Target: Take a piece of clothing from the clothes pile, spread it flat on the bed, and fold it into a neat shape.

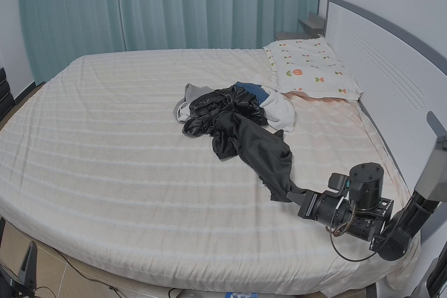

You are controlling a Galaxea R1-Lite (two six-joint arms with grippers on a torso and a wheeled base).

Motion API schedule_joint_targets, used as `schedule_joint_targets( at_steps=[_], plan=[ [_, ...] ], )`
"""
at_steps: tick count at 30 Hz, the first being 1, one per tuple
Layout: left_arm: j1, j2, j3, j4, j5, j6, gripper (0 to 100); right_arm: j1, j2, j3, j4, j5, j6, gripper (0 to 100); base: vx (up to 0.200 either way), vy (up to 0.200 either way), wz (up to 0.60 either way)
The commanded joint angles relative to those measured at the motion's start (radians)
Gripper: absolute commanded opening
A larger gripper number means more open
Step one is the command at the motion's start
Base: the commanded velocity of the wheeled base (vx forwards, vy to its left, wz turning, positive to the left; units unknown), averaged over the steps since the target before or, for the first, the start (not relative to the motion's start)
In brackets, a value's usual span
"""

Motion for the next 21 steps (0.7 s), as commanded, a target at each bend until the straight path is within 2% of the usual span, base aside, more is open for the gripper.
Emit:
schedule_joint_targets(
  at_steps=[1, 6, 8, 11, 14, 15, 17, 19, 21],
  plan=[
    [-0.007, 0.306, -0.082, -0.031, -0.092, 0.050, 100, 0.017, -0.222, 0.048, -0.021, 0.023, -0.001, 0, 0.000, 0.000, 0.00],
    [-0.078, 0.600, -0.077, -0.217, -0.107, 0.059, 100, 0.016, -0.304, 0.034, -0.014, 0.043, -0.011, 0, 0.000, 0.000, 0.00],
    [-0.095, 0.632, -0.077, -0.235, -0.106, 0.057, 100, 0.016, -0.310, 0.034, -0.014, 0.045, -0.012, 0, 0.000, 0.000, 0.00],
    [-0.214, 0.882, -0.074, -0.364, -0.080, 0.060, 100, 0.019, -0.363, 0.031, -0.014, 0.058, -0.015, 0, 0.000, 0.000, 0.00],
    [-0.305, 1.014, -0.082, -0.419, -0.034, 0.057, 100, 0.026, -0.372, 0.060, -0.024, 0.075, -0.006, 0, 0.000, 0.000, 0.00],
    [-0.305, 1.014, -0.082, -0.419, -0.034, 0.057, 100, 0.026, -0.372, 0.060, -0.024, 0.075, -0.006, 0, 0.000, 0.000, 0.00],
    [-0.409, 1.188, -0.106, -0.505, 0.011, 0.056, 100, 0.025, -0.416, 0.079, -0.021, 0.075, -0.009, 0, 0.000, 0.000, 0.00],
    [-0.469, 1.327, -0.129, -0.606, 0.035, 0.050, 100, 0.031, -0.456, 0.089, -0.001, 0.084, -0.009, 0, 0.000, 0.000, 0.00],
    [-0.493, 1.393, -0.141, -0.662, 0.049, 0.047, 100, 0.037, -0.462, 0.103, 0.012, 0.088, -0.009, 0, 0.000, 0.000, 0.00]
  ],
)
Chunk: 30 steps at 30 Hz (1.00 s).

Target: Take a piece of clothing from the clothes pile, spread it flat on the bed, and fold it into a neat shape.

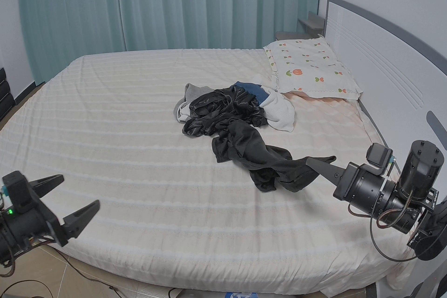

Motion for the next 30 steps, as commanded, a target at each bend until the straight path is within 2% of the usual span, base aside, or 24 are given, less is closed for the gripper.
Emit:
schedule_joint_targets(
  at_steps=[1, 2, 4, 7, 8, 20, 24, 30],
  plan=[
    [-0.268, 0.587, -0.075, -0.325, 0.101, -0.007, 100, 0.029, -0.135, 0.077, 0.042, 0.025, -0.001, 0, 0.000, 0.000, 0.00],
    [-0.268, 0.587, -0.075, -0.325, 0.101, -0.007, 100, 0.029, -0.135, 0.077, 0.042, 0.025, -0.001, 0, 0.000, 0.000, 0.00],
    [-0.312, 0.765, -0.128, -0.479, 0.162, -0.018, 100, 0.033, -0.142, 0.117, 0.033, 0.026, -0.002, 0, 0.000, 0.000, 0.00],
    [-0.331, 0.834, -0.162, -0.534, 0.188, -0.020, 100, 0.033, -0.149, 0.126, 0.033, 0.025, -0.002, 0, 0.000, 0.000, 0.00],
    [-0.346, 0.923, -0.227, -0.578, 0.211, -0.020, 100, 0.033, -0.169, 0.130, 0.042, 0.025, -0.002, 0, 0.000, 0.000, 0.00],
    [-0.372, 1.133, -0.491, -0.585, 0.214, -0.012, 100, 0.037, -0.252, 0.142, 0.039, 0.026, -0.004, 0, 0.000, 0.000, 0.00],
    [-0.366, 1.144, -0.524, -0.580, 0.210, -0.010, 100, 0.035, -0.290, 0.136, 0.045, 0.026, -0.005, 0, 0.000, 0.000, 0.00],
    [-0.369, 1.138, -0.530, -0.577, 0.139, -0.012, 100, 0.038, -0.255, 0.108, 0.047, 0.028, -0.027, 0, 0.000, 0.000, 0.00]
  ],
)
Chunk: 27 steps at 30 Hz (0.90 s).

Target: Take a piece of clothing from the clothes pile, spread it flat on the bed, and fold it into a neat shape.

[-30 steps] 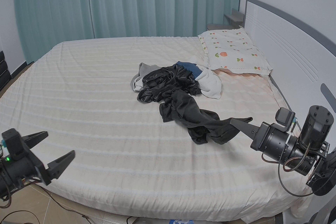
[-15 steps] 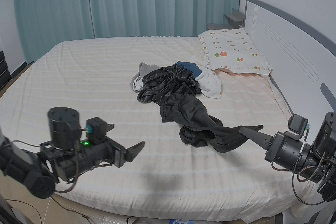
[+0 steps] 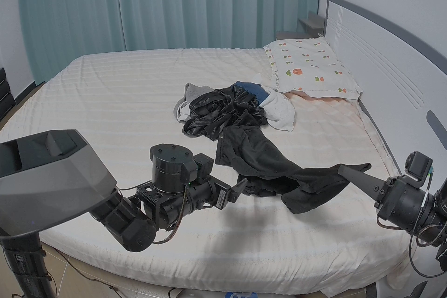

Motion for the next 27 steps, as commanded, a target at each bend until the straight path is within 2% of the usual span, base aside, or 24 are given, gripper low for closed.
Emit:
schedule_joint_targets(
  at_steps=[1, 10, 16, 21, 27],
  plan=[
    [-0.005, 0.021, -0.019, 0.001, -0.012, -0.001, 100, 0.003, 0.017, -0.017, -0.001, 0.002, -0.017, 0, 0.000, 0.000, 0.00],
    [0.003, 0.041, -0.077, 0.001, -0.023, -0.004, 100, 0.044, 0.096, -0.125, -0.001, 0.002, -0.103, 0, 0.000, 0.000, 0.00],
    [0.011, 0.074, -0.123, 0.001, -0.023, -0.008, 100, 0.046, 0.097, -0.232, 0.002, 0.016, -0.106, 0, 0.000, 0.000, 0.00],
    [0.029, 0.114, -0.169, -0.003, -0.021, -0.013, 100, 0.067, 0.079, -0.241, 0.007, 0.027, -0.106, 0, 0.000, 0.000, 0.00],
    [0.058, 0.197, -0.317, 0.001, -0.007, -0.163, 100, 0.110, 0.030, -0.235, 0.007, 0.028, -0.106, 0, 0.000, 0.000, 0.00]
  ],
)
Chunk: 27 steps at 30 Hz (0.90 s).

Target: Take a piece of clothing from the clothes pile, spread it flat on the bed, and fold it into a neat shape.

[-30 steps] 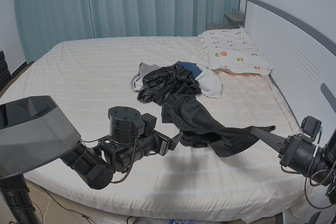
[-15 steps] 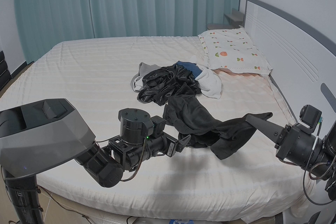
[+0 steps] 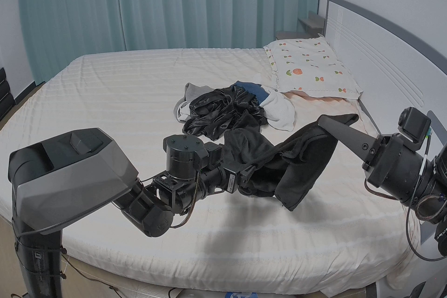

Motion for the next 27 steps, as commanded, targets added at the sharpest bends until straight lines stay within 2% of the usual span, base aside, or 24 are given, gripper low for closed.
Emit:
schedule_joint_targets(
  at_steps=[1, 7, 11, 15, 23, 24, 26, 27],
  plan=[
    [0.025, 0.076, -0.103, 0.005, 0.011, -0.075, 100, 0.031, -0.041, 0.000, -0.001, 0.001, 0.000, 0, 0.000, 0.000, 0.00],
    [0.083, 0.181, -0.157, 0.077, 0.001, -0.101, 100, 0.029, -0.079, -0.008, -0.001, 0.003, 0.000, 0, 0.000, 0.000, 0.00],
    [0.114, 0.274, -0.258, 0.074, 0.012, -0.132, 100, 0.029, -0.088, 0.001, -0.001, 0.004, 0.000, 0, 0.000, 0.000, 0.00],
    [0.120, 0.330, -0.338, 0.089, 0.015, -0.209, 100, 0.024, -0.092, 0.007, -0.002, 0.014, 0.008, 0, 0.000, 0.000, 0.00],
    [0.120, 0.404, -0.428, 0.147, 0.031, -0.258, 100, 0.017, -0.078, 0.026, -0.002, 0.018, 0.017, 0, 0.000, 0.000, 0.00],
    [0.118, 0.402, -0.431, 0.149, 0.032, -0.290, 0, 0.014, -0.076, 0.027, -0.002, 0.018, 0.017, 0, 0.000, 0.000, 0.00],
    [0.115, 0.393, -0.434, 0.153, 0.029, -0.370, 0, 0.003, -0.073, 0.035, -0.001, 0.021, 0.019, 0, 0.000, 0.000, 0.00],
    [0.115, 0.393, -0.434, 0.153, 0.029, -0.370, 0, 0.003, -0.073, 0.035, -0.001, 0.021, 0.019, 0, 0.000, 0.000, 0.00]
  ],
)
